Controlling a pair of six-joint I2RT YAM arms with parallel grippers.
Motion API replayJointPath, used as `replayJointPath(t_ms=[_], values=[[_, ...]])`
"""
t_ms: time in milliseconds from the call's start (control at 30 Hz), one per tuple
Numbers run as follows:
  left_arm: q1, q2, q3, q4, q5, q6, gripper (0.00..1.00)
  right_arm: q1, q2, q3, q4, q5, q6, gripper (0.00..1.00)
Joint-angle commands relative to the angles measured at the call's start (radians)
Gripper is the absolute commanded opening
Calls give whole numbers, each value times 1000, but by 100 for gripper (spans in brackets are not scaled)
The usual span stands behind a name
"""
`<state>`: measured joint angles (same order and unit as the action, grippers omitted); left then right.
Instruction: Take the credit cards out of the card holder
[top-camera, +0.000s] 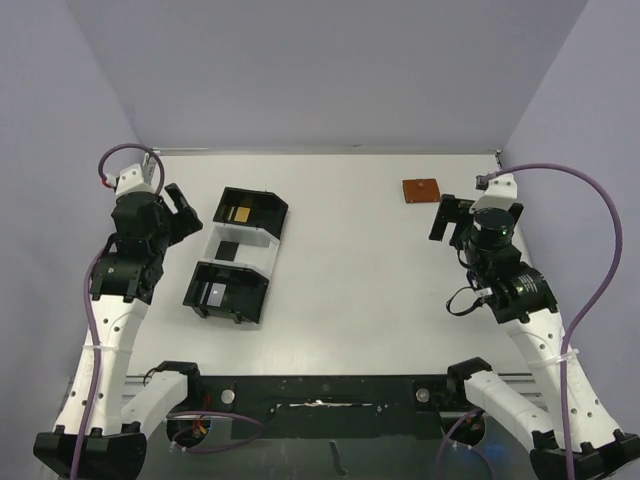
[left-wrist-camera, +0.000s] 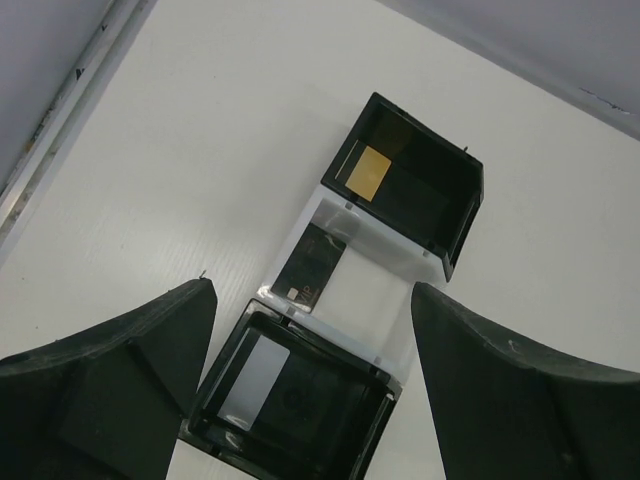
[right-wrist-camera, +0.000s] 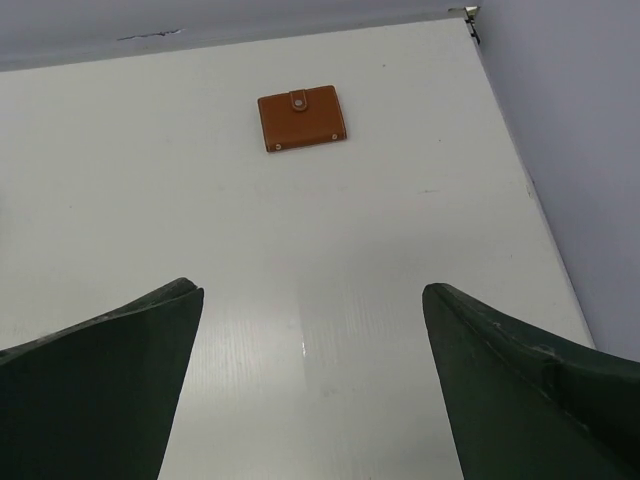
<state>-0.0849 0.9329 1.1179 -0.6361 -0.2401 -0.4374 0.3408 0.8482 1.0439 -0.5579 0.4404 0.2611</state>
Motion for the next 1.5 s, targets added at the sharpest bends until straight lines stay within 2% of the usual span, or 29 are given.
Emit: replayJointPath(t_ms=[0, 167, 333, 433, 567, 600, 767, 867, 967, 1033, 1167, 1333, 1467], values=[[-17, 8, -32, 94, -42, -54, 80, -85, -44, -33, 26, -134, 49, 98], [-26, 5, -115, 146, 25, -121, 83, -170, -67, -78, 38, -267, 77, 98], [63, 6, -249, 269, 296, -262, 91, -224, -66, -118, 48, -391, 109, 98], [79, 45, -281, 273, 349, -301, 93, -243, -47, -129, 37, -451, 129, 98], [48, 129, -253, 186, 346, -342, 95, -257, -34, -155, 49, -542, 159, 98], [34, 148, -244, 176, 291, -345, 95, -259, -32, -164, 59, -557, 169, 98], [-26, 241, -227, 180, 250, -414, 91, -264, -16, -199, 86, -604, 224, 98], [-76, 271, -221, 160, 212, -463, 87, -266, 7, -202, 88, -621, 248, 98], [-110, 274, -228, 144, 184, -500, 77, -266, 32, -202, 88, -620, 270, 98], [-123, 262, -230, 124, 154, -528, 69, -267, 49, -201, 89, -609, 281, 98], [-132, 231, -256, 140, 106, -563, 60, -269, 117, -162, 62, -520, 293, 98], [-136, 262, -277, 153, 116, -577, 59, -271, 282, -17, -29, -386, 292, 98], [-139, 250, -310, 175, 88, -583, 58, -273, 346, 50, -43, -364, 272, 98]])
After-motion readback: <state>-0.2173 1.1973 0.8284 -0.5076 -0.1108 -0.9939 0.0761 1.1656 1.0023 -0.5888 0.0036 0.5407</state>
